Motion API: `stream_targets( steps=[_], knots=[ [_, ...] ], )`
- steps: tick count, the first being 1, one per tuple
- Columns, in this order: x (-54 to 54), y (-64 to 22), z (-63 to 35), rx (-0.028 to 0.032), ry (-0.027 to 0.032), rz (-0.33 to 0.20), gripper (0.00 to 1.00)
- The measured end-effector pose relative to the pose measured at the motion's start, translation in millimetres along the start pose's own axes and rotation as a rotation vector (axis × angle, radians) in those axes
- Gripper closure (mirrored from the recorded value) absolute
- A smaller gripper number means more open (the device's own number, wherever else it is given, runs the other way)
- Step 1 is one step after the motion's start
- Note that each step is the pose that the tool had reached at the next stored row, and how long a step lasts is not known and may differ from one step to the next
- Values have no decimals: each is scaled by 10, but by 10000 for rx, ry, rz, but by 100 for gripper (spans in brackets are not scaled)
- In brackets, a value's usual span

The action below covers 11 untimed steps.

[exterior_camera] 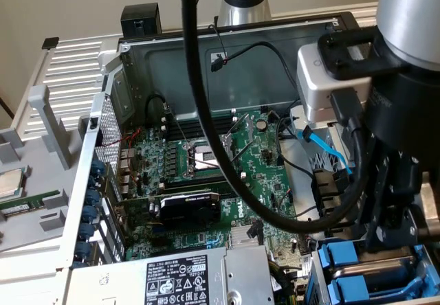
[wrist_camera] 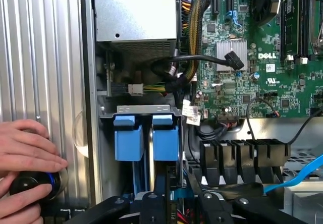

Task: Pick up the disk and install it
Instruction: 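Insert the second disk wire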

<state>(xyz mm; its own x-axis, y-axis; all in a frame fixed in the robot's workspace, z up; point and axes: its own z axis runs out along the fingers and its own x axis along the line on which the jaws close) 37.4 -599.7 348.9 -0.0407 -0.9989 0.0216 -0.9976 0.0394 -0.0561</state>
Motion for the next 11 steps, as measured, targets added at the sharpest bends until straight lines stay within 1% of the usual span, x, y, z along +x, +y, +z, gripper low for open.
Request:
stream_targets(
  steps=[4,9,11],
  knots=[
    [1,-14,-80,0,2,0,69],
    [-2,-35,-143,0,21,-3,69],
    [-2,-36,-146,1,22,0,69]
  ],
)
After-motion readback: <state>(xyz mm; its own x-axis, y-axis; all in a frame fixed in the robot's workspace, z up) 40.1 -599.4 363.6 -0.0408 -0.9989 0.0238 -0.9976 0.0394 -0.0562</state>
